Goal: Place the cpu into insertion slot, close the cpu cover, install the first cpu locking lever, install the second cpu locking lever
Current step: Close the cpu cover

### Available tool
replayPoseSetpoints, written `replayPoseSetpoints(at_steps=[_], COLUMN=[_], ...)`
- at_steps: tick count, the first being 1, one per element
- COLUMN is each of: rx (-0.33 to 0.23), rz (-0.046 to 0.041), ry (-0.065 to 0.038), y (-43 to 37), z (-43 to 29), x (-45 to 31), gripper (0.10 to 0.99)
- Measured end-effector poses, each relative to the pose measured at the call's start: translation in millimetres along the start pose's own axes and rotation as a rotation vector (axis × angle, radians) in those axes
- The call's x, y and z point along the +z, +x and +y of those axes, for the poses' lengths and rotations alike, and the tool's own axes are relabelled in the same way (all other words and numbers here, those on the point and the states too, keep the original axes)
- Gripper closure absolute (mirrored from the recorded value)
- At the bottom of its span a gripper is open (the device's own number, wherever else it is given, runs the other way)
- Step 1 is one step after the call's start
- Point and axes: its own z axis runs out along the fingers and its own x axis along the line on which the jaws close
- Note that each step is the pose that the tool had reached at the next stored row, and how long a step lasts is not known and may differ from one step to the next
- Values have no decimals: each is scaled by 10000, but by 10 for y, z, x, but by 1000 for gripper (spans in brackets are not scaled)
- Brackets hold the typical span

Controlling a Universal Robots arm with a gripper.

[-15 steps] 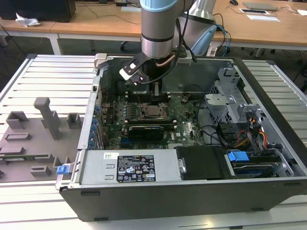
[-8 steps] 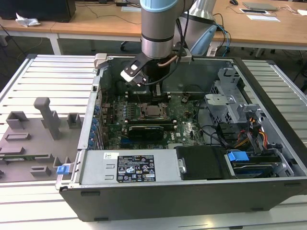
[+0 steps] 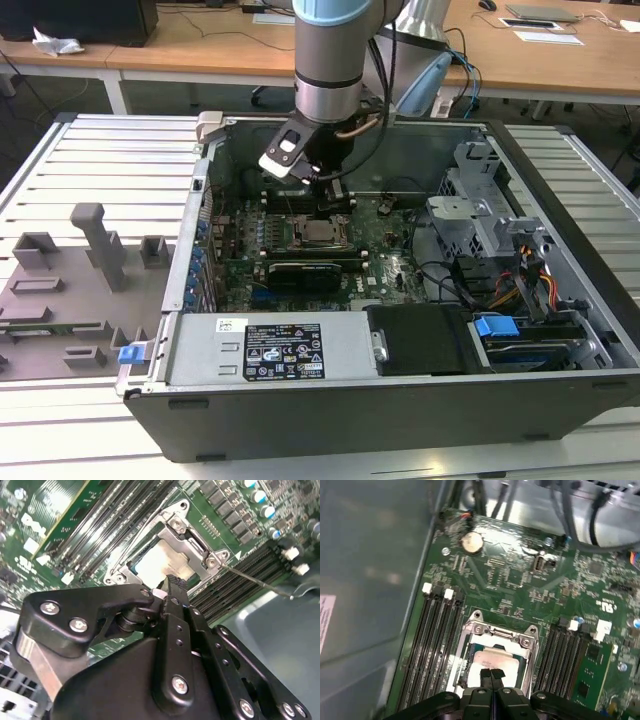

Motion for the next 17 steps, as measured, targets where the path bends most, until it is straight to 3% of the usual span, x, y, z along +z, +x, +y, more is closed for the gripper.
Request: replayPoseSetpoints(at_steps=[3, 4, 8, 10, 14, 17], rx=[-654, -1252, -2761, -3180, -4738, -5463], rz=[22, 43, 96, 112, 172, 201], ry=[13, 25, 55, 61, 90, 102], y=[0, 0, 0, 0, 0, 0], z=[0, 0, 0, 0, 0, 0], x=[0, 0, 0, 1, 0, 0], gripper=[980, 980, 980, 980, 980, 980])
